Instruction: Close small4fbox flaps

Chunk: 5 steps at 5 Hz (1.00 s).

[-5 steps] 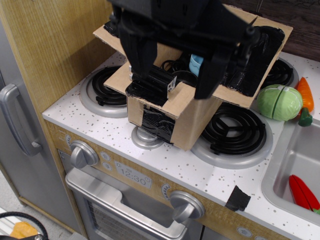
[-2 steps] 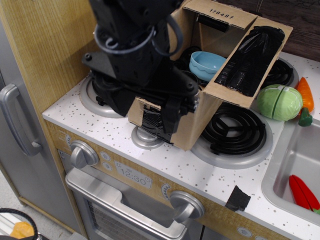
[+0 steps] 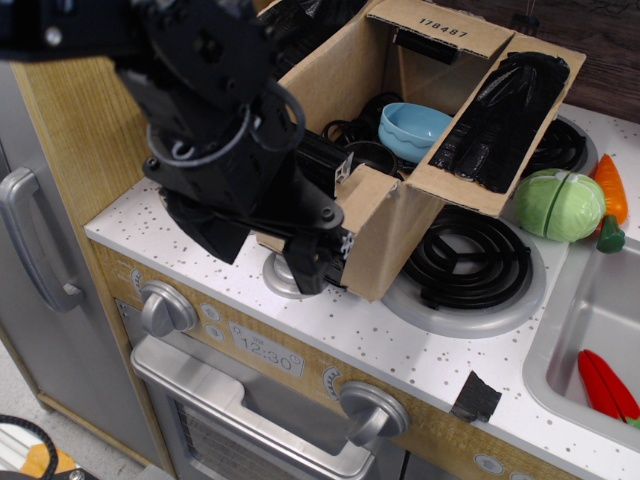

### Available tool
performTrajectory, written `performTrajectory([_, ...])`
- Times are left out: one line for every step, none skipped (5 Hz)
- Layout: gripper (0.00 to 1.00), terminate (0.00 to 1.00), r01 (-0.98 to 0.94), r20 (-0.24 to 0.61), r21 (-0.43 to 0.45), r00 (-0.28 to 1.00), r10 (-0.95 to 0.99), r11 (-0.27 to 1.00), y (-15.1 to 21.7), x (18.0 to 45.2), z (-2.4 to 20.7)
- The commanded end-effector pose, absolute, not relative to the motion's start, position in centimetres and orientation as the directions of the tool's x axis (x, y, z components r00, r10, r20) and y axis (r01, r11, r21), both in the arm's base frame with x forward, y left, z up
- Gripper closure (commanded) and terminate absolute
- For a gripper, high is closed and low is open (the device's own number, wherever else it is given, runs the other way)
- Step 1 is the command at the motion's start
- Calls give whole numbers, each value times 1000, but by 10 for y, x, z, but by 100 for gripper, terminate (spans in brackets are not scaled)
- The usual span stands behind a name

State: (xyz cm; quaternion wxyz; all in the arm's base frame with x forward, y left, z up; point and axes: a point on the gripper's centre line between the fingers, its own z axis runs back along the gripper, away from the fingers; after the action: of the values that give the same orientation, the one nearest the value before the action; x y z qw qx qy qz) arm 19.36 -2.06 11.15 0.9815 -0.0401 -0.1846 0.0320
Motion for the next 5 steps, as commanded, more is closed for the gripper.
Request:
performTrajectory([0,0,17,413,-74,911,15,997,-11,210,107])
performTrajectory([0,0,39,435,-52,901,-12,998,-5,218,109])
performTrajectory([0,0,52,437,-7,898,-44,999,-6,225,126])
performTrajectory([0,0,92,425,39,900,-100,995,-5,237,149])
performTrajectory([0,0,135,437,85,885,-159,987,-7,249,165])
